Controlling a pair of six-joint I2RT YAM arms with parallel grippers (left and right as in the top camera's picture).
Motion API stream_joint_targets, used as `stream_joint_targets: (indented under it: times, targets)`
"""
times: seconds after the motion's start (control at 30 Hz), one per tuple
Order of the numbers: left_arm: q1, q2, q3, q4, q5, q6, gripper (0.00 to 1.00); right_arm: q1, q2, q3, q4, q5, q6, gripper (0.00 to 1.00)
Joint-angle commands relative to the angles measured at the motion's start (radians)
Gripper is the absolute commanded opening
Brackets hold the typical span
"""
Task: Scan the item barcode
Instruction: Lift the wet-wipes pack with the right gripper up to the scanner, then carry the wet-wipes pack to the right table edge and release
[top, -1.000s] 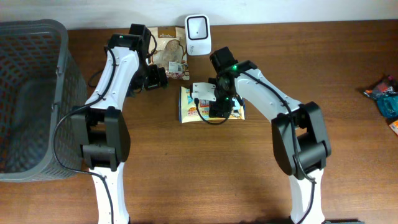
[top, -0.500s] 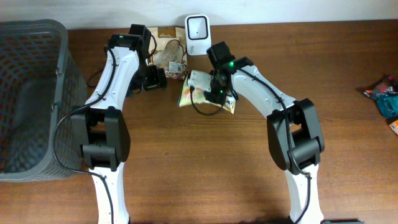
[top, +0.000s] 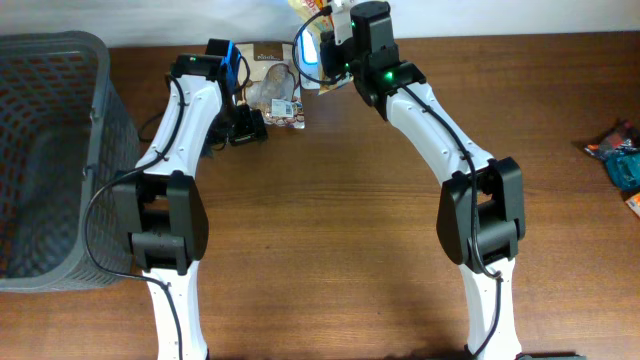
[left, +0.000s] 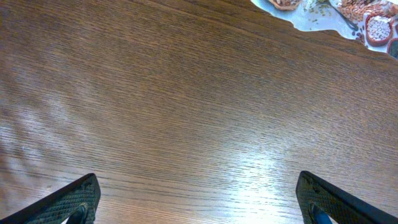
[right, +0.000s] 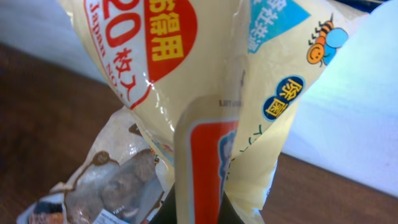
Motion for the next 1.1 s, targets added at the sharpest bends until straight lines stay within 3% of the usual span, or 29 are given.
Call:
stream_joint_targets:
  times: [0.0,0.43,0.7,0.87,1.07]
  targets:
    - [0.004,-0.017,0.0,-0.001,-0.01,-0.016,0.99,0.005,0.021,0.018,0.005,0.08,0.121,0.04]
    - [0.003,-0.017,0.0,-0.001,-0.01,-0.016,0.99,0.005,0.078,0.021,-0.037,0.15,0.131,0.04]
    - [0.003,-0.017,0.0,-0.001,-0.01,-0.016,0.99,-0.066,-0.109,0.022,-0.108,0.246,0.195,0.04]
    - [0.003,-0.017,0.0,-0.001,-0.01,-0.016,0.99,-0.293,-0.246,0.023,-0.394,0.462,0.199,0.04]
    - [0.003,-0.017,0.0,-0.001,-0.01,-0.016,0.99,-0.718,-0.222,0.003,-0.751,0.483,0.355,0.04]
